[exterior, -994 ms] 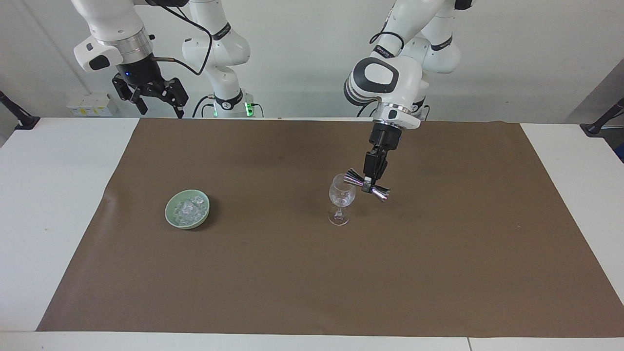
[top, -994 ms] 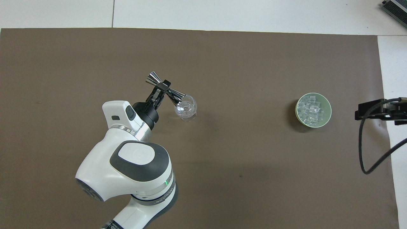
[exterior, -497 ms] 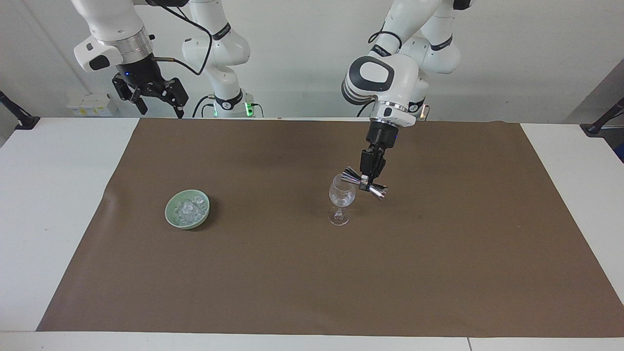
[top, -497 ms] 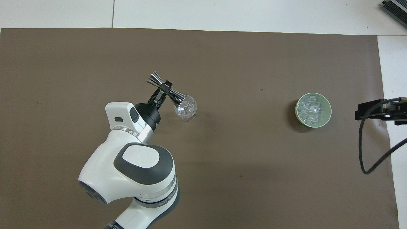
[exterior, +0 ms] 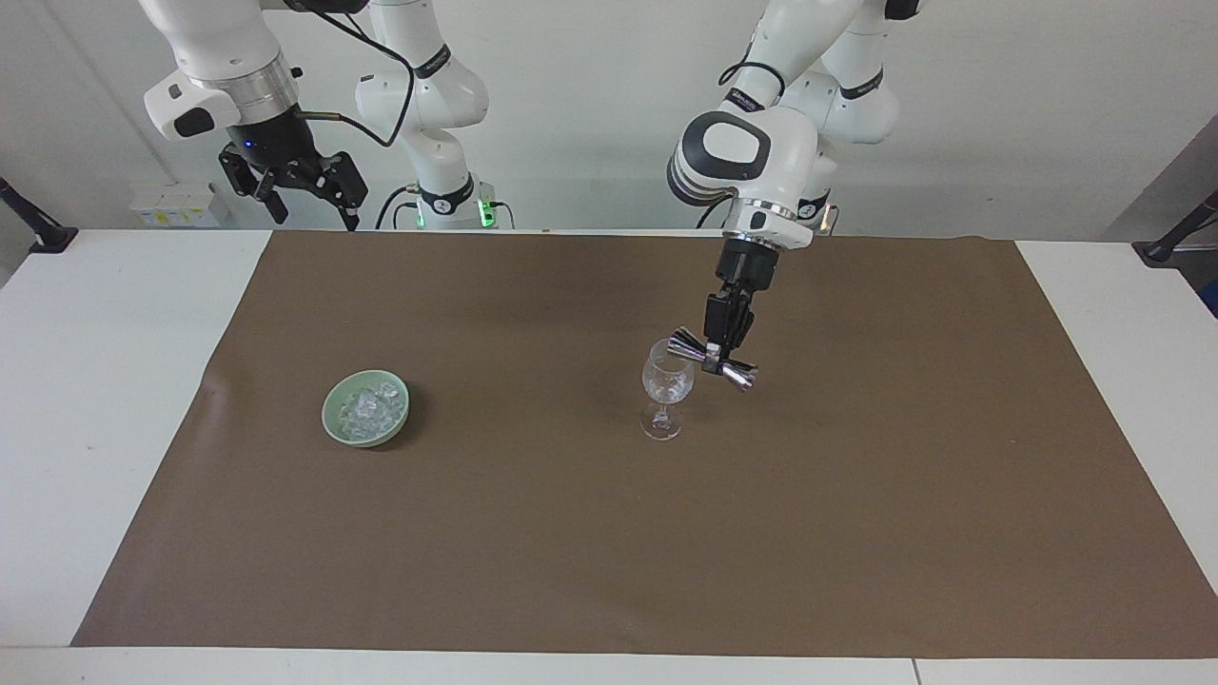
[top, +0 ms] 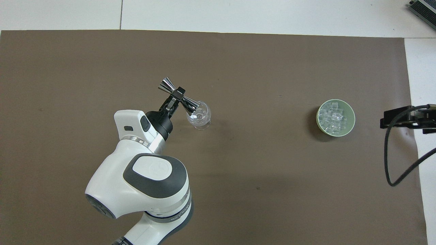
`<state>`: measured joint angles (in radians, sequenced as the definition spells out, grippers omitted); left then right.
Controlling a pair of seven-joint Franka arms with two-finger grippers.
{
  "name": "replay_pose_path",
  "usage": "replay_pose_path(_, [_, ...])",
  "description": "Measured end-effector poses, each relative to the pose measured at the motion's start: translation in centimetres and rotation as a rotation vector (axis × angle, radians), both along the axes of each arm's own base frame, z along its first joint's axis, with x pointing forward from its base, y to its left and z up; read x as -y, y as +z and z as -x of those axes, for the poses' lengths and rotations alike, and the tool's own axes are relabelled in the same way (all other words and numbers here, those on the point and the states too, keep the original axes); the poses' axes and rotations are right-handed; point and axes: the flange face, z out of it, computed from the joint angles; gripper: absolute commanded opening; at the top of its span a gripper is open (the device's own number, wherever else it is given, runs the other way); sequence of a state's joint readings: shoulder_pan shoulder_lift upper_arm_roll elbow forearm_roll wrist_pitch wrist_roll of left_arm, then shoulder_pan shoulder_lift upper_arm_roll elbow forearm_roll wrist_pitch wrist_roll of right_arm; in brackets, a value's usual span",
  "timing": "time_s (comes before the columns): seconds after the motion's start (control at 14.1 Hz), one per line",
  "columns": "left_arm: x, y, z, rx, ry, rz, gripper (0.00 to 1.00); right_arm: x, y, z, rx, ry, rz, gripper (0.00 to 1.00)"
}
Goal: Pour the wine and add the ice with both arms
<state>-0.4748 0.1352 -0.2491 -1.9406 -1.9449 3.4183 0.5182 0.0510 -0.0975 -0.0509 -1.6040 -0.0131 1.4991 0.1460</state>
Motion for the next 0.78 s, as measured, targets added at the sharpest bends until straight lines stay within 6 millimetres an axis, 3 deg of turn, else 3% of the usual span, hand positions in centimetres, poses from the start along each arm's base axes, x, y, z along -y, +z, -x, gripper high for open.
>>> replay_pose_path(0.28, [-3.9,-0.6,-2.2,-0.037,0.072,0.115,0.00,0.0,0.0,0.0,0.000,0.000,0.000,1.00])
replay_pose_path(0.5, [-8.0,-0.9,-3.3,-0.051,0.114,0.229,0.00,0.2,0.0,0.0,0.000,-0.003,0.000,1.00])
replay_pose_path(0.78, [-14.0,-1.8,-3.4,-0.069,0.166,0.373,0.00,0.8,0.0,0.0,0.002,-0.016,-0.001,1.00])
